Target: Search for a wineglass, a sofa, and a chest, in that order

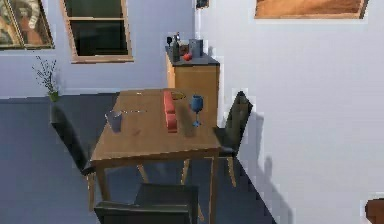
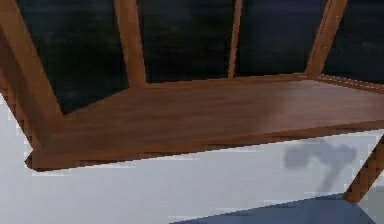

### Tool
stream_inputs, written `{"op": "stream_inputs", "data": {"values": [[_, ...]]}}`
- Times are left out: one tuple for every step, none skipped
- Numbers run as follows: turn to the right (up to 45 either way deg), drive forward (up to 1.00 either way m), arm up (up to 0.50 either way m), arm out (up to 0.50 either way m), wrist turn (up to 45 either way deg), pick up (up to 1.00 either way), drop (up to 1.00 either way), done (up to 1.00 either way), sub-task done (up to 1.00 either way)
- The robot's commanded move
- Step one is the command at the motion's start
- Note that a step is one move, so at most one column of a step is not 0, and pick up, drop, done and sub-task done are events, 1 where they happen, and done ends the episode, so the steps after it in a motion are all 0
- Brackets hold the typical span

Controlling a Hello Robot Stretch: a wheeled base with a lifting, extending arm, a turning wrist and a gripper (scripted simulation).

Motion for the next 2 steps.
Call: {"op": "stream_inputs", "data": {"values": [[0.0, 0.00, 0.00, 0.00, 0.0, 0.00, 0.00, 0.00, 1.00], [45.0, 0.00, 0.00, 0.00, 0.0, 0.00, 0.00, 0.00, 0.00]]}}
